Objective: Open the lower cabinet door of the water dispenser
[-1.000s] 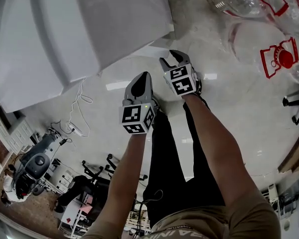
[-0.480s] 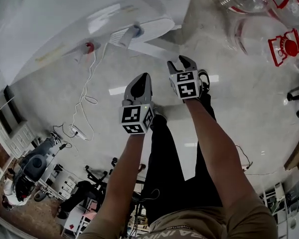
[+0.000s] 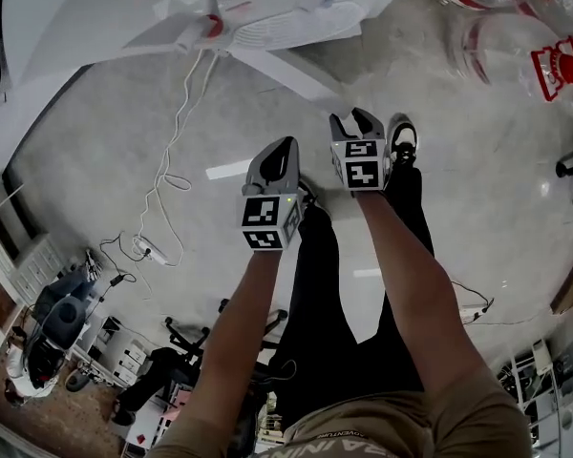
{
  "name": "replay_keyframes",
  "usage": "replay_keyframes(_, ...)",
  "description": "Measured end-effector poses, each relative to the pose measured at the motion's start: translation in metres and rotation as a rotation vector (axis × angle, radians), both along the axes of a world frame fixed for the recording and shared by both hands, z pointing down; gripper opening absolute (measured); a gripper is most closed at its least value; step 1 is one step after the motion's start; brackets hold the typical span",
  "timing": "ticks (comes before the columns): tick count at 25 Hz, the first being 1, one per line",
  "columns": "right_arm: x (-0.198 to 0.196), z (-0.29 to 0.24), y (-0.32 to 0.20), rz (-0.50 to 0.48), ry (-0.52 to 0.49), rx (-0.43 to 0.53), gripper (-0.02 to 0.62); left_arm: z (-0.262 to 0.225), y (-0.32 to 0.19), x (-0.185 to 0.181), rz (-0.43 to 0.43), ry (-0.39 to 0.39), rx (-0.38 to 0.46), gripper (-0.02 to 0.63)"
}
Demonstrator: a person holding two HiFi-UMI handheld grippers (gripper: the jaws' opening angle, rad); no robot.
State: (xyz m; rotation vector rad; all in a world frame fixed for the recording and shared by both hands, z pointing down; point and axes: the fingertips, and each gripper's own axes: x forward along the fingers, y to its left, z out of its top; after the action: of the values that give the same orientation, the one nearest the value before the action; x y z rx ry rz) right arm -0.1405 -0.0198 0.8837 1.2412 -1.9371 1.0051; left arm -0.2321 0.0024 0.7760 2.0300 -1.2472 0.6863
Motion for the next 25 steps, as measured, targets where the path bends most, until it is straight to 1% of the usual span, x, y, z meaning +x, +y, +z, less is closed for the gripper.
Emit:
replay_keyframes(7, -0.018, -0.003, 0.015, 0.106, 0.034, 0.006, 0.167, -0.003, 0.012, -0.038, 0.076, 0.022, 0.02, 0.002)
replay_keyframes(10, -0.026, -0.003, 0.022, 0.147, 0.025, 0.002, 0.166, 0.003, 0.018, -0.053, 0.112, 0.022, 0.008, 0.002)
replay_keyframes(14, -0.031, -0.005, 0.028, 0.193, 0.019, -0.002, 0.166, 0.005, 0.018, -0.064, 0.161, 0.012, 0.02, 0.002)
replay_keyframes(16, -0.033, -0.004, 0.032, 0.194, 0.018, -0.006, 0.166, 0.008, 0.019, -0.069, 0.162, 0.003, 0.019, 0.002)
replay_keyframes(19, -0.035, -0.001, 0.036, 0.194, 0.005, -0.009, 0.166, 0.014, 0.022, -0.076, 0.141, -0.014, 0.012, 0.002)
replay_keyframes(22, -0.038, -0.001, 0.033, 0.19, -0.019, 0.001, 0.167, 0.019, 0.021, -0.076, 0.136, -0.045, 0.025, 0.002)
replay_keyframes(25, -0.042, -0.002, 0.034, 0.164, -0.041, -0.014, 0.166, 0.019, 0.023, -0.071, 0.082, -0.048, 0.01, 0.002)
